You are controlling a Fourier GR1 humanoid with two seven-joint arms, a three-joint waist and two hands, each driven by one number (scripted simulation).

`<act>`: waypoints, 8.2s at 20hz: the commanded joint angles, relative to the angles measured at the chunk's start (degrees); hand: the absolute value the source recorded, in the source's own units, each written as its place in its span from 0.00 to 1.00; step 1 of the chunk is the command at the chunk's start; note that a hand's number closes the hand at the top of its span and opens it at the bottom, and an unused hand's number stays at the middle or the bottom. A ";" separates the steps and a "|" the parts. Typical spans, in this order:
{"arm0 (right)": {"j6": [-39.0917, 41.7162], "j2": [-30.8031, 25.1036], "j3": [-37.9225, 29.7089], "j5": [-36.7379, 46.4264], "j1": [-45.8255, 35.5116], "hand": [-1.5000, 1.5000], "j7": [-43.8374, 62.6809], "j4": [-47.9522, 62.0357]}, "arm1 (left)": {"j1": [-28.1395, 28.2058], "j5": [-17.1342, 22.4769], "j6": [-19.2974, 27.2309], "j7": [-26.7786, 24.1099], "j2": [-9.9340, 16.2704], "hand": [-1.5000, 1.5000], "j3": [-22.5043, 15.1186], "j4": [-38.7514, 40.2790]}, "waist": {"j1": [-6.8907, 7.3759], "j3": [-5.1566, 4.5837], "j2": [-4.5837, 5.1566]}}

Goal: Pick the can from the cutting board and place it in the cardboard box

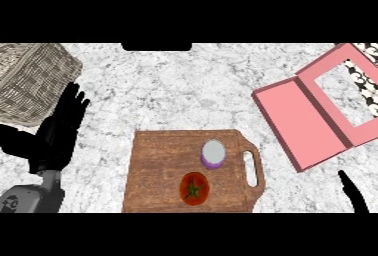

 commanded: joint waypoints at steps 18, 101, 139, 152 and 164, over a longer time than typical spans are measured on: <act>31.23 12.04 10.15 18.87 -33.00 0.00 60.14 -13.96 | 1.87 -0.28 -1.63 3.41 -0.21 0.50 1.08 -5.30 | 1.39 0.42 -0.07; 34.12 31.07 26.27 32.00 -47.97 1.00 35.18 32.59 | -0.04 -11.59 -8.96 6.05 -11.60 0.50 7.19 -3.64 | 2.72 0.46 0.27; 49.04 26.50 6.66 43.12 -67.11 1.00 46.20 8.55 | 2.71 -10.70 -11.73 3.55 -10.52 0.50 10.36 -2.91 | 0.38 0.50 -0.03; 41.01 14.05 -6.48 45.00 -58.85 1.00 25.25 19.87 | 0.56 -10.26 -10.88 8.12 -10.63 0.50 11.33 -5.06 | 0.61 0.53 -0.02; 60.21 9.87 -12.46 35.83 -63.42 0.00 17.88 42.30 | -0.20 -12.71 -10.10 5.41 -12.31 0.50 9.44 -3.60 | 0.96 0.52 0.12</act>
